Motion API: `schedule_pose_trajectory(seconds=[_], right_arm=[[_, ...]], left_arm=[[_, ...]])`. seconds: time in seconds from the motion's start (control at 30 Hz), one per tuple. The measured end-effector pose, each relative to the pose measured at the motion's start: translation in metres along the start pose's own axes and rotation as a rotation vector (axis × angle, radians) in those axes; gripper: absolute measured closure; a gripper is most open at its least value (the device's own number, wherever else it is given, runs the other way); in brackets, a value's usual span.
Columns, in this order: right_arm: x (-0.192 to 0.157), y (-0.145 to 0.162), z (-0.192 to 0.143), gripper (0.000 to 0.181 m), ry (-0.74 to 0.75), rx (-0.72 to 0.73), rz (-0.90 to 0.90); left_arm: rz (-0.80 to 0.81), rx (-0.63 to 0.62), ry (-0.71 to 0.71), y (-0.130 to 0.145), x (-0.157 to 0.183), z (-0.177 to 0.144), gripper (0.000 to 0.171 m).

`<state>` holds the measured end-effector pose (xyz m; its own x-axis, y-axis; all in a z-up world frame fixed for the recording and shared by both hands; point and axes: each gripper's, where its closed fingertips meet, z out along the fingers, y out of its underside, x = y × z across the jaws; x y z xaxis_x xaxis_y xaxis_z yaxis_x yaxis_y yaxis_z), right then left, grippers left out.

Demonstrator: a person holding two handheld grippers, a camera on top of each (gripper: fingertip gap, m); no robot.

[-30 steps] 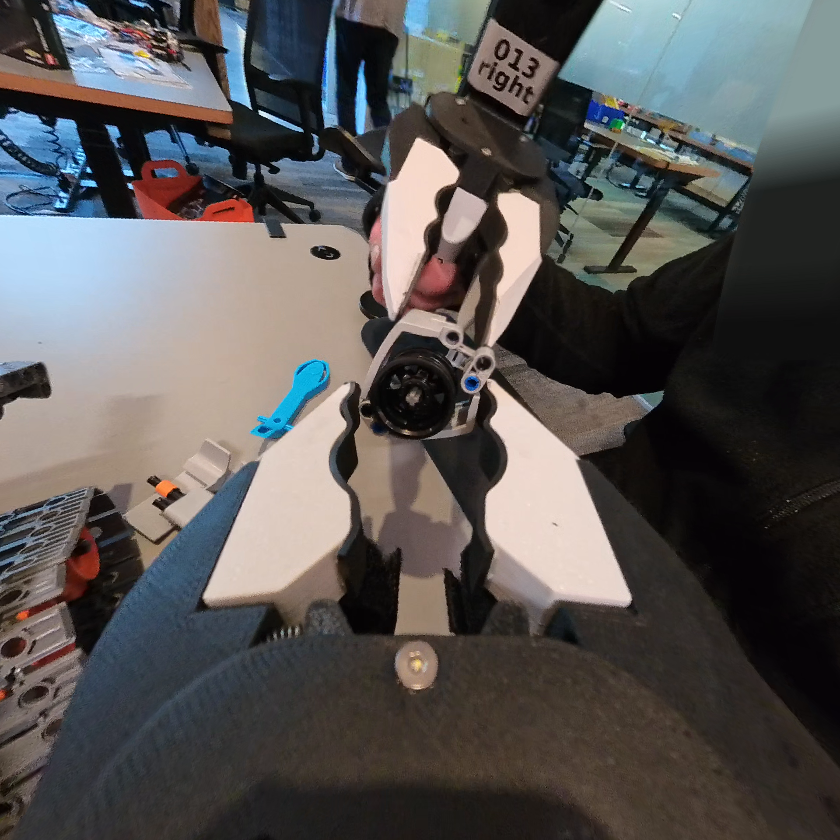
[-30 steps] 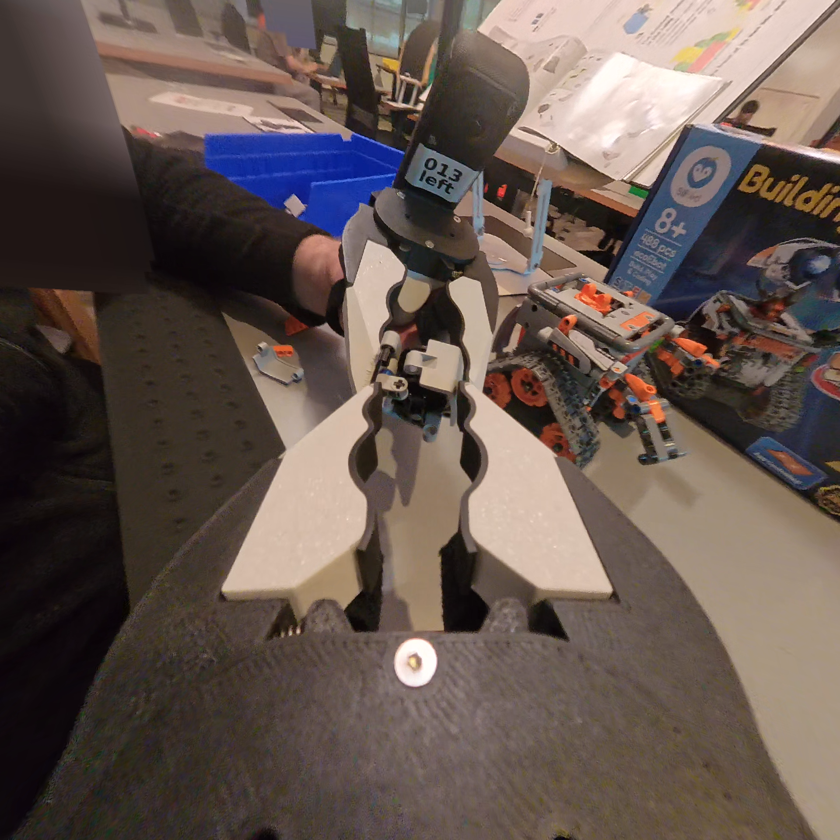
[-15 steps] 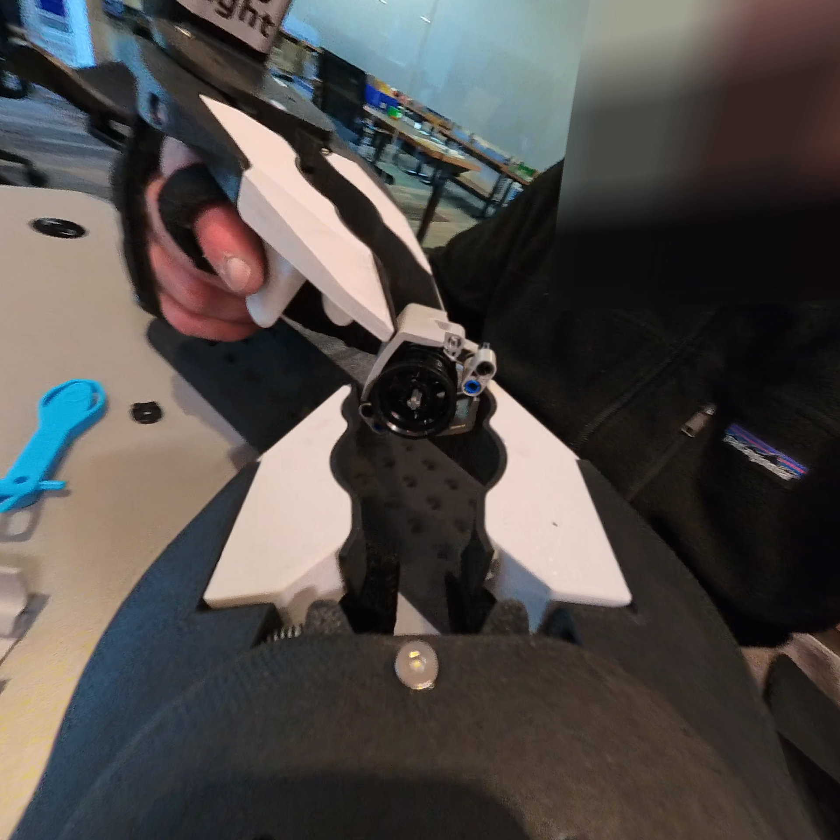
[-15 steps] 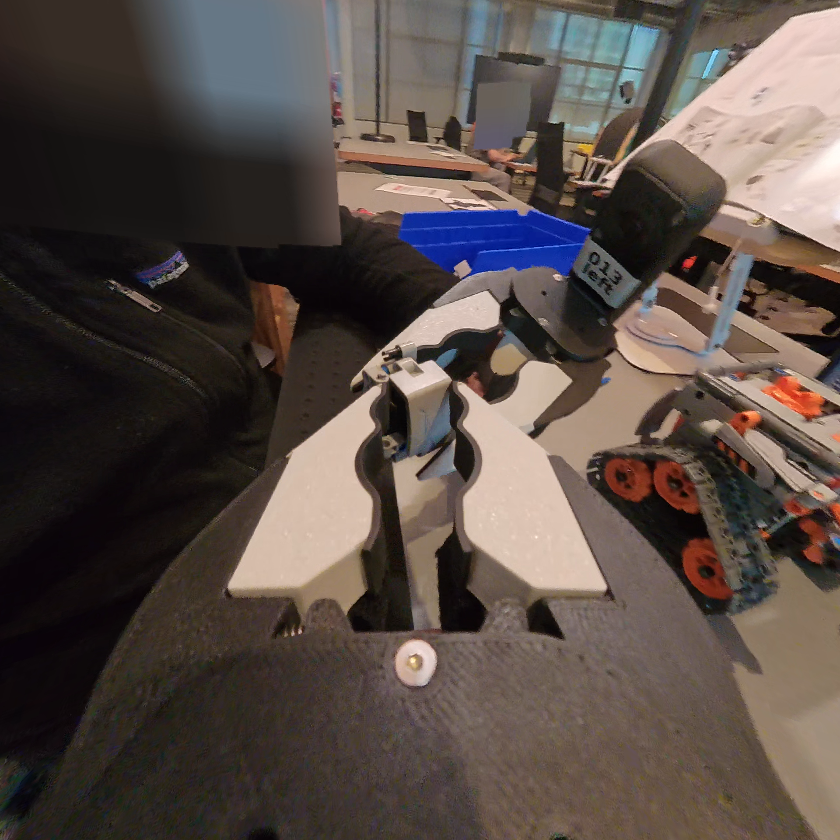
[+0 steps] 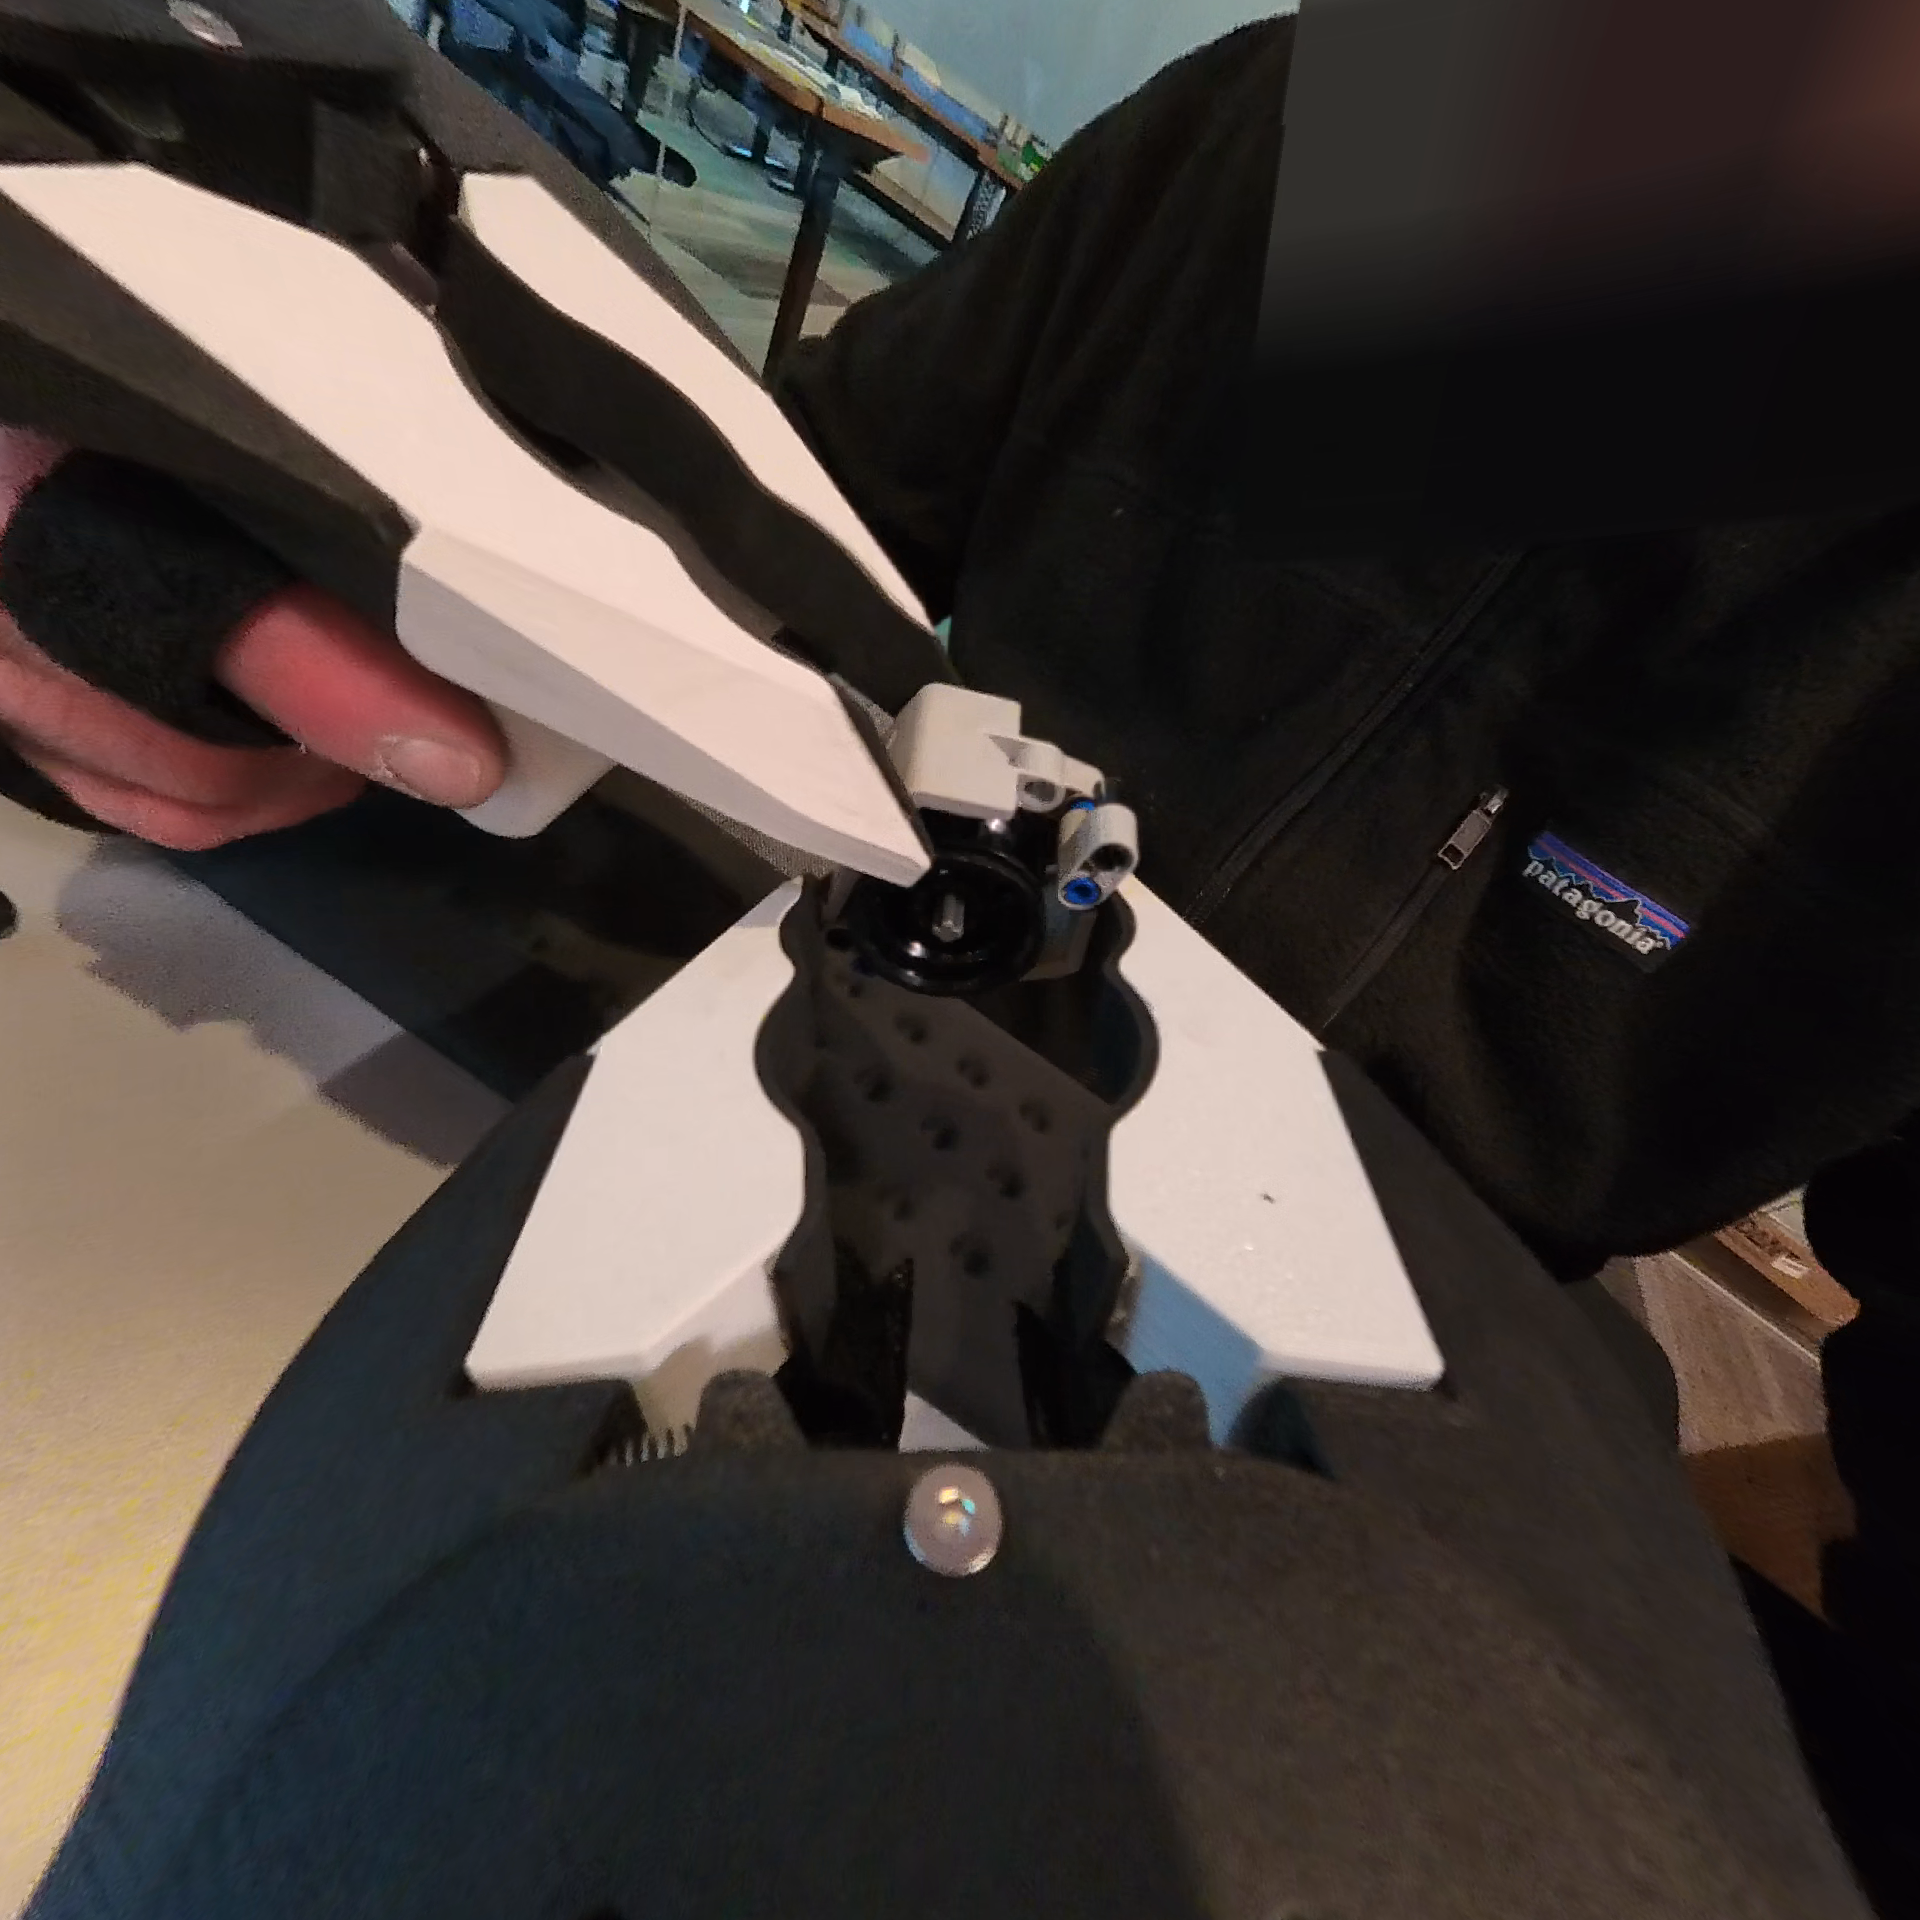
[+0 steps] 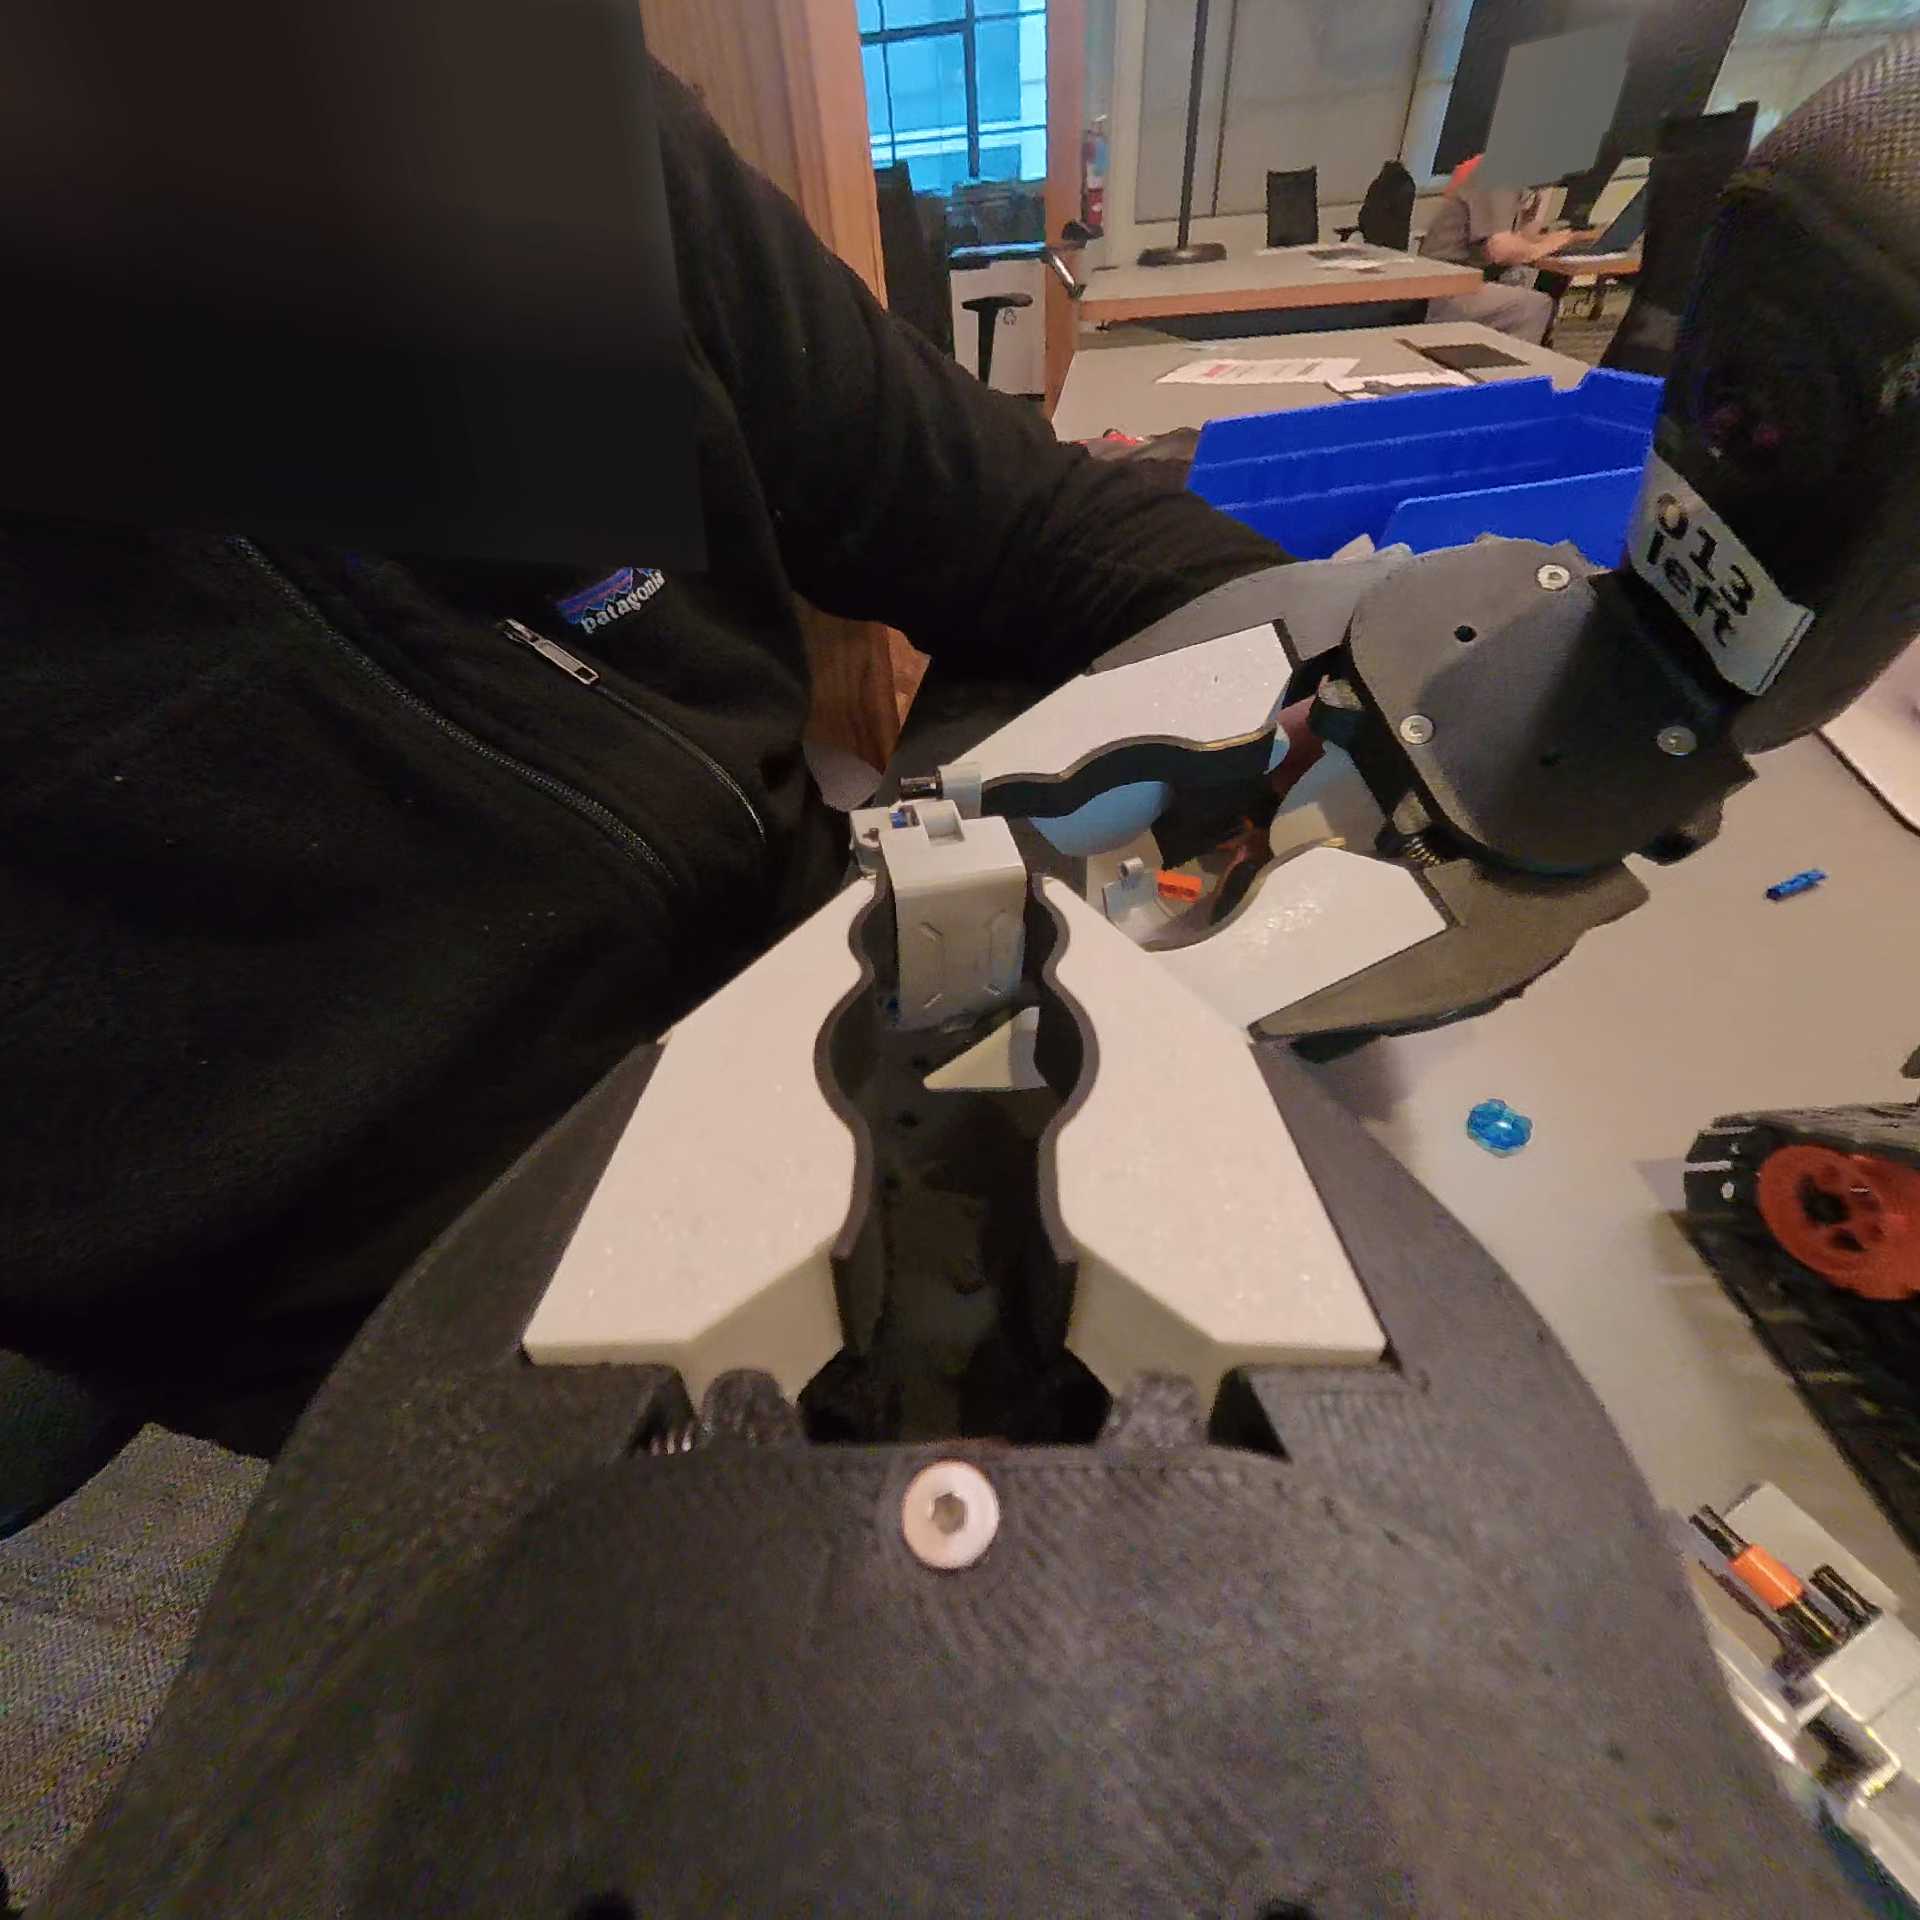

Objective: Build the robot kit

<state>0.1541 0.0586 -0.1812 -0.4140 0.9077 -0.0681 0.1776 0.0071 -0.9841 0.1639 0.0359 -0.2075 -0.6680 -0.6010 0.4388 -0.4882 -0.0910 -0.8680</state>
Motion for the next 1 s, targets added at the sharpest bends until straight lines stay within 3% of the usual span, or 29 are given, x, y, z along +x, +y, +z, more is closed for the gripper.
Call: schedule_pose_trajectory(seconds=[0.13, 0.3, 0.4, 0.47, 0.57, 1.0], right_arm=[[0.012, -0.005, -0.008, 0.159, 0.119, 0.016, -0.049], [0.053, -0.020, -0.056, 0.159, 0.414, 0.185, -0.004], [0.065, -0.025, -0.074, 0.159, 0.520, 0.235, -0.004], [0.073, -0.024, -0.080, 0.159, 0.581, 0.244, 0.001], [0.075, -0.026, -0.082, 0.159, 0.608, 0.255, -0.004], [0.068, -0.033, -0.080, 0.158, 0.568, 0.306, -0.028]], left_arm=[[-0.009, 0.057, -0.057, -0.008, -0.009, -0.013, 0.121], [0.092, 0.227, -0.449, -0.042, -0.048, -0.062, 0.107], [0.230, 0.272, -0.670, -0.060, -0.056, -0.082, 0.114], [0.278, 0.276, -0.782, -0.067, -0.062, -0.088, 0.129], [0.317, 0.255, -0.874, -0.067, -0.068, -0.089, 0.143], [0.299, 0.194, -0.840, -0.064, -0.066, -0.085, 0.144]])
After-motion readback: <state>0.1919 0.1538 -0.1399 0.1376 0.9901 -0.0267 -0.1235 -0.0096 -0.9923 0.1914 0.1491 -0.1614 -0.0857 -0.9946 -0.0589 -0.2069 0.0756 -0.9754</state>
